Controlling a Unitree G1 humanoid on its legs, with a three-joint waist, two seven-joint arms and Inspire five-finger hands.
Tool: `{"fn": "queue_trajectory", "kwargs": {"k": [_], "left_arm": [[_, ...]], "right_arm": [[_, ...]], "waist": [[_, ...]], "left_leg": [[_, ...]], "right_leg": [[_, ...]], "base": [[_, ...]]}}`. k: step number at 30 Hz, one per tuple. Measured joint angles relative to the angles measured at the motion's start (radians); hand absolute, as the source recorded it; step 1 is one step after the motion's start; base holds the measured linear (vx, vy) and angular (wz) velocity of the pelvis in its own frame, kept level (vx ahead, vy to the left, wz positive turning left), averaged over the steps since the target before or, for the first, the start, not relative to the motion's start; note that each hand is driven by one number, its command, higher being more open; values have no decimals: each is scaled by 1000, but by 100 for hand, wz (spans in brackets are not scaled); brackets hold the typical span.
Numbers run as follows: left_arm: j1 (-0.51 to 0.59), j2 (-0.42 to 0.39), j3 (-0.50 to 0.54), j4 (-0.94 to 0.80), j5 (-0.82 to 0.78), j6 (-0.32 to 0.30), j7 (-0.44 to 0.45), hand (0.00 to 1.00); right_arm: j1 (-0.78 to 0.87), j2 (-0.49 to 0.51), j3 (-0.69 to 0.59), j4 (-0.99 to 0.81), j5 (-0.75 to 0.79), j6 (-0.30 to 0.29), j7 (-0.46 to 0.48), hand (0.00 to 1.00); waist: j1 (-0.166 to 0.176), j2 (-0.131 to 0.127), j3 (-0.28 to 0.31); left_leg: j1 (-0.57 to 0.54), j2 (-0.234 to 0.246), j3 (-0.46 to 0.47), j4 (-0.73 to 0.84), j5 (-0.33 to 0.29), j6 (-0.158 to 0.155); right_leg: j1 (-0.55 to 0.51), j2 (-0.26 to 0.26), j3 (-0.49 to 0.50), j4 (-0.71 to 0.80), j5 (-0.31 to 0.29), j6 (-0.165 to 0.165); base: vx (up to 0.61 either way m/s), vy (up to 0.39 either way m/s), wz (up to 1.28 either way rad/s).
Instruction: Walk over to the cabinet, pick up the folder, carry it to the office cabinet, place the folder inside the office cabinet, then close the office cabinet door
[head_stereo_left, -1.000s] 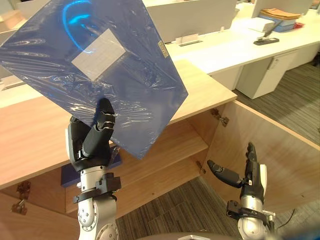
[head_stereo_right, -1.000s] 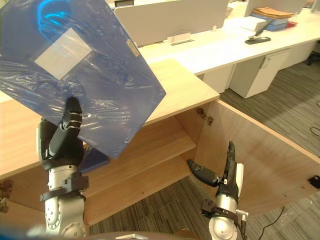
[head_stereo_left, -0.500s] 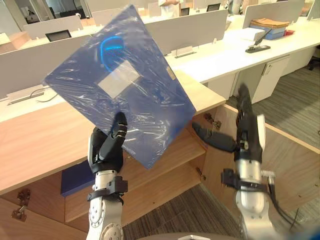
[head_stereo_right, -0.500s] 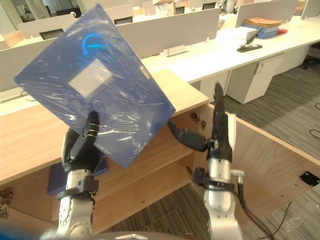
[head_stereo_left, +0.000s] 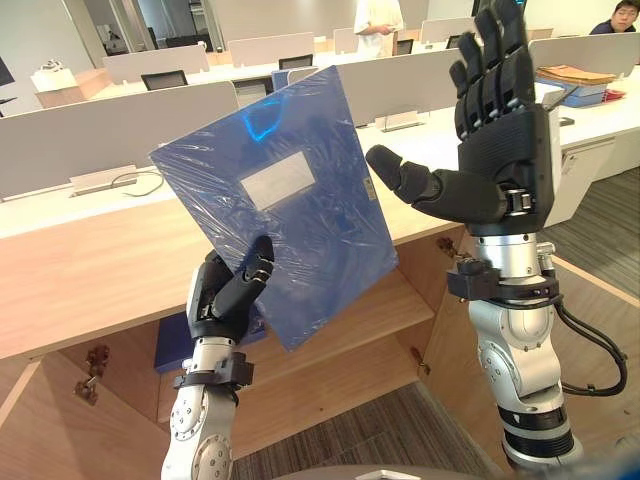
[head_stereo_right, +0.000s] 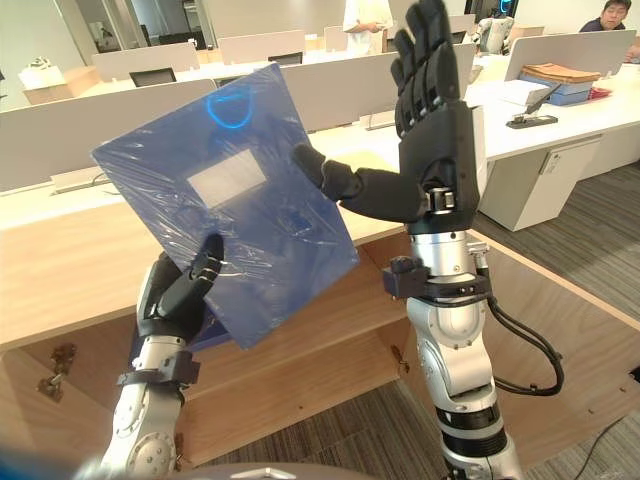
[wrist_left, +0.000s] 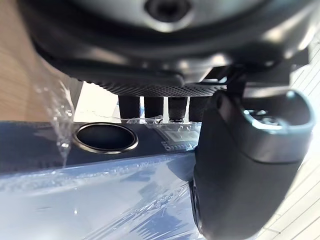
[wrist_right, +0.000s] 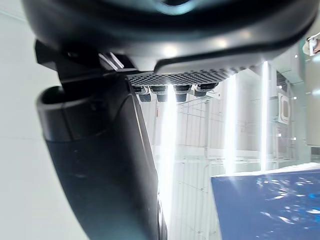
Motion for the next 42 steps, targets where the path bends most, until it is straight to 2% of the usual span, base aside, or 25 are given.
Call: {"fn": "queue_trajectory", "kwargs": {"k": [5,8,14,18,22,26,29,32,37,38,42], "left_arm": [[0,28,-37,4,0,0,-69,0],[0,39,-35,8,0,0,-80,0],[0,48,20,15,-2,0,-87,0],[1,55,45,23,-4,0,-99,0],[2,105,48,41,-40,0,-123,0],[5,228,44,60,-107,21,-196,0],[5,325,33,60,-138,21,-240,0],[4,385,13,60,-172,18,-251,0],[-9,403,-57,93,-223,-2,-252,0],[-11,405,-64,97,-232,-3,-252,0],[-13,408,-86,109,-255,-5,-251,0]], "right_arm": [[0,-36,-2,78,16,25,33,100],[1,-39,-13,118,15,29,47,100],[5,-52,-81,228,18,52,60,100],[6,-152,-70,286,63,89,122,100],[-10,-312,35,340,162,103,190,100],[-108,-553,264,408,367,159,324,100],[-117,-652,365,396,464,169,405,100],[-117,-684,384,380,537,177,462,100],[-118,-710,396,333,665,174,490,100],[-118,-710,396,333,665,174,490,0],[-118,-711,401,333,690,174,489,0]], "waist": [[0,-4,2],[-3,-9,5],[-2,-25,16],[-1,-31,19],[-2,-34,21],[-4,-41,26],[-4,-49,30],[-1,-52,33],[0,-54,33],[0,-54,33],[0,-54,33]], "left_leg": [[-7,-24,-23,-19,11,17],[-10,-32,-36,-25,15,22],[-20,-50,-47,-33,20,34],[-24,-61,-49,-43,23,41],[-24,-66,-49,-49,23,42],[-28,-65,-50,-49,23,42],[-27,-65,-66,-49,23,42],[-28,-65,-68,-50,24,43],[-28,-66,-73,-51,24,43],[-28,-66,-73,-51,25,44],[-28,-66,-73,-54,26,44]], "right_leg": [[19,-30,-16,-49,24,14],[32,-40,-28,-71,35,15],[33,-61,-37,-91,44,25],[34,-72,-38,-106,52,30],[36,-76,-39,-112,53,32],[38,-76,-40,-124,62,31],[53,-80,-58,-134,64,31],[54,-82,-60,-134,64,31],[59,-84,-66,-139,64,31],[59,-84,-66,-139,64,31],[59,-84,-67,-140,64,31]], "base": [[-10,58,14],[1,33,13],[-1,25,6],[4,8,0],[0,0,0],[4,2,1],[18,8,14],[2,9,4],[-1,8,3],[0,0,0],[0,0,0]]}}
